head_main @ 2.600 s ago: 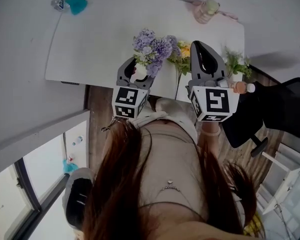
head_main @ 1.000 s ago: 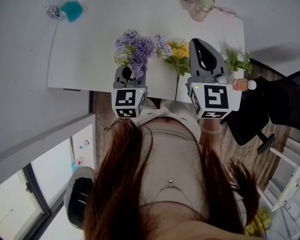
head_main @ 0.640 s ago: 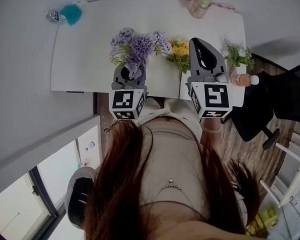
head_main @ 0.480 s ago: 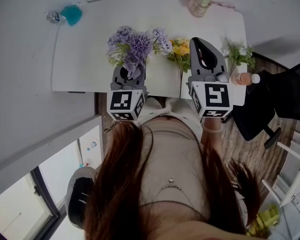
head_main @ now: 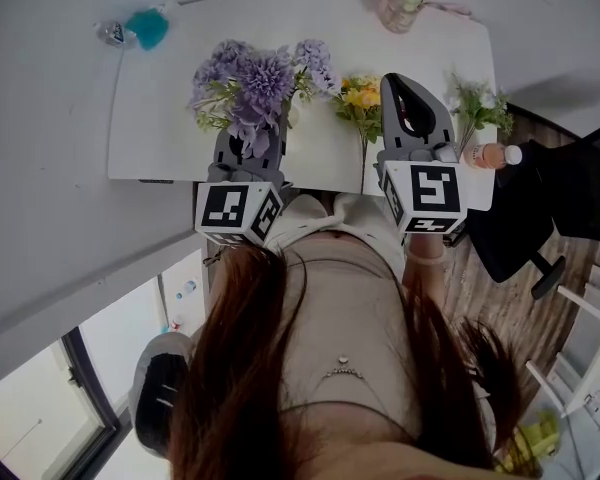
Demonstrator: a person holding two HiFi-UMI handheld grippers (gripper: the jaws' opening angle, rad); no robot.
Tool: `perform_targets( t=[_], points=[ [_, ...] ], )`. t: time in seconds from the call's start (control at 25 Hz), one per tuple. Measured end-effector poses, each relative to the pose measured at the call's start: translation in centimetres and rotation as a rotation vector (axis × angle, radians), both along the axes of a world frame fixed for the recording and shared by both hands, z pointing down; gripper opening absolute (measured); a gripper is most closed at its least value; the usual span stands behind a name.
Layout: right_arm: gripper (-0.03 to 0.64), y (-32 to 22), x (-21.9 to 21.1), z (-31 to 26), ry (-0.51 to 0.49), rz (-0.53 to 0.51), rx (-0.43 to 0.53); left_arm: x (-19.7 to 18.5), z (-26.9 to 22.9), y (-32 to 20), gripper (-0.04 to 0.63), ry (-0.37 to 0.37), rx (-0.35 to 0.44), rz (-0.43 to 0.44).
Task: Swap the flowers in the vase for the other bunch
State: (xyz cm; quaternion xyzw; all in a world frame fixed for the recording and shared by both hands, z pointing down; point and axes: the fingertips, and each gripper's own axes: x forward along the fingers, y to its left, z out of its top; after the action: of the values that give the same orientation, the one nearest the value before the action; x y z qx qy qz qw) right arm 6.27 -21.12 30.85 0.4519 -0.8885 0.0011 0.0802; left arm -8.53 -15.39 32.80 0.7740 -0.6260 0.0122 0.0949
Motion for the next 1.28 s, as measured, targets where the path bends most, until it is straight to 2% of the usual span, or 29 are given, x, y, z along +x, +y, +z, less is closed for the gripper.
perform_targets(
  t=[0.72,1.28],
  points=[
    [0.028,0.7,0.6,0.3,-0.05,-0.045,-0.011,-0.6,-3.5,0.2,0.054,-0.03,0.066,-0.038],
    [0.028,0.9,-1.4,-0.4,-0.073,-0.091,-0.008,-2.6,-6.9,0.4,0.051,-0.022,0.125,-0.076]
  ],
)
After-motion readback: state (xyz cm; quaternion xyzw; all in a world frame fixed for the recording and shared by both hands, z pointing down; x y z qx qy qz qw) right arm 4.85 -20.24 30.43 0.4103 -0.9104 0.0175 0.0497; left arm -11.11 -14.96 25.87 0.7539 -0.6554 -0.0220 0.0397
